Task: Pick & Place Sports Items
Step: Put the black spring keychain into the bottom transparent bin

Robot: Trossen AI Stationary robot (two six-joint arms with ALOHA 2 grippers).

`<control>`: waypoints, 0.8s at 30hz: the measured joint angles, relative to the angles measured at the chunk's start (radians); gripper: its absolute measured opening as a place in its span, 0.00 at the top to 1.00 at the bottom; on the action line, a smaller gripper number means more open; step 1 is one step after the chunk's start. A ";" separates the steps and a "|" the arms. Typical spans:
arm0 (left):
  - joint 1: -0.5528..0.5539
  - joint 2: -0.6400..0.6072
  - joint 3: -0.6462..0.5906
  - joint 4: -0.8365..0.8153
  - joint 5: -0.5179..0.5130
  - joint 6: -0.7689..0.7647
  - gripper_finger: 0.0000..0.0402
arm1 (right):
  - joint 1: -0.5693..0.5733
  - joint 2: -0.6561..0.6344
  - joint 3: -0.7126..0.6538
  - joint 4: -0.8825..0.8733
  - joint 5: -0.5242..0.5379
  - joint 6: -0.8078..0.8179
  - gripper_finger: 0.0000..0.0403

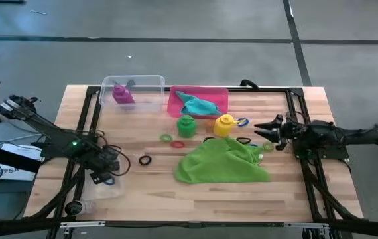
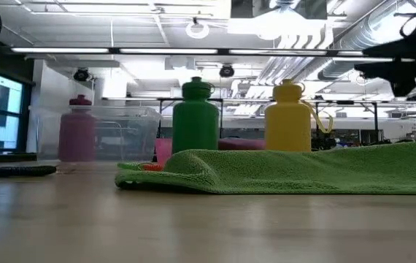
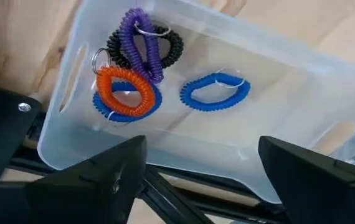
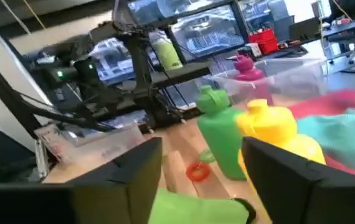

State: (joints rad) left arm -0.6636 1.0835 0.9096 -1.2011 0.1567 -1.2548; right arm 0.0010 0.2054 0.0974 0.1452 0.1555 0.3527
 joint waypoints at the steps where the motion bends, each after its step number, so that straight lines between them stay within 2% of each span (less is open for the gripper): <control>1: 0.000 -0.011 0.000 0.000 -0.008 -0.006 0.39 | 0.000 0.031 0.023 -0.017 0.000 -0.017 0.54; 11: 0.049 -0.103 0.000 0.003 -0.089 -0.039 0.48 | 0.000 0.342 0.341 -0.213 -0.001 -0.138 0.51; 17: 0.154 -0.110 0.000 0.067 -0.113 0.086 0.51 | 0.000 0.501 0.482 -0.296 -0.007 -0.149 0.51; 24: 0.305 -0.082 0.000 0.154 -0.109 0.296 0.52 | 0.000 0.611 0.594 -0.427 -0.032 -0.142 0.51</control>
State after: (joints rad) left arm -0.3586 1.0012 0.9096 -1.0469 0.0475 -0.9584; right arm 0.0010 0.8163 0.6915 -0.2816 0.1230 0.2107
